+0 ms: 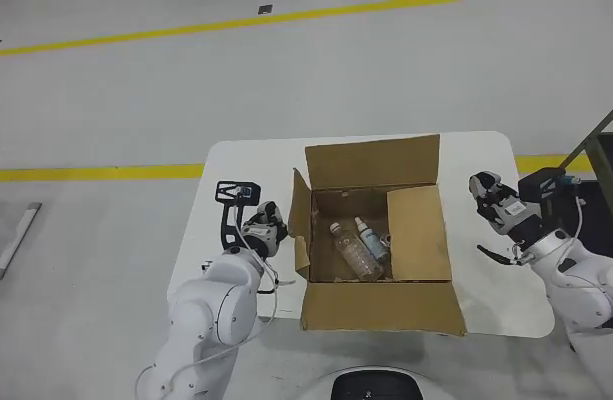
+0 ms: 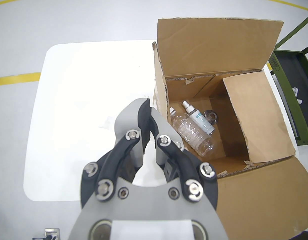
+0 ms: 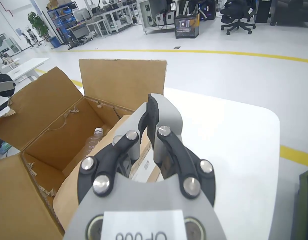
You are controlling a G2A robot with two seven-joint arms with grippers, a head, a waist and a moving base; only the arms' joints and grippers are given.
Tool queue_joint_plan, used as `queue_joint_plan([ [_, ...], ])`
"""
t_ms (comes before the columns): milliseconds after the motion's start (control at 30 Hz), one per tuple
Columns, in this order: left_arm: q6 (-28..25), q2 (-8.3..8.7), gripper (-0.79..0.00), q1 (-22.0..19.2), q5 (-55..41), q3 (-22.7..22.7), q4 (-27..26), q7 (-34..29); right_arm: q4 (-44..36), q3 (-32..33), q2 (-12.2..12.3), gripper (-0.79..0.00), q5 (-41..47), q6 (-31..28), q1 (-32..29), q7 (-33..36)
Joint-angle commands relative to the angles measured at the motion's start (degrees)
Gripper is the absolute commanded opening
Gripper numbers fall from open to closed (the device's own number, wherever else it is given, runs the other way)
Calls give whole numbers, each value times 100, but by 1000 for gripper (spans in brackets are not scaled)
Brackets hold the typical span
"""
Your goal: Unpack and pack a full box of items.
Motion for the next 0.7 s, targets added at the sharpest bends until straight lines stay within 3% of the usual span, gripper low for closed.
queue_joint_plan([
  [0, 21, -7, -785, 13, 27, 27, 56, 17, 0, 0, 0, -785, -1, -1, 0, -1],
  [233, -34, -59, -785, -82, -139, 241, 225, 20, 0, 0, 0, -785, -1, -1, 0, -1],
  [333, 182, -101, -785, -85, -486, 259, 289, 88, 0, 0, 0, -785, -1, -1, 0, -1],
  [400, -34, -93, -785, -153, -225, 346, 456, 42, 0, 0, 0, -785, -1, -1, 0, -1],
  [667, -484, -146, -785, -458, -636, 593, 584, -175, 0, 0, 0, -785, -1, -1, 0, -1],
])
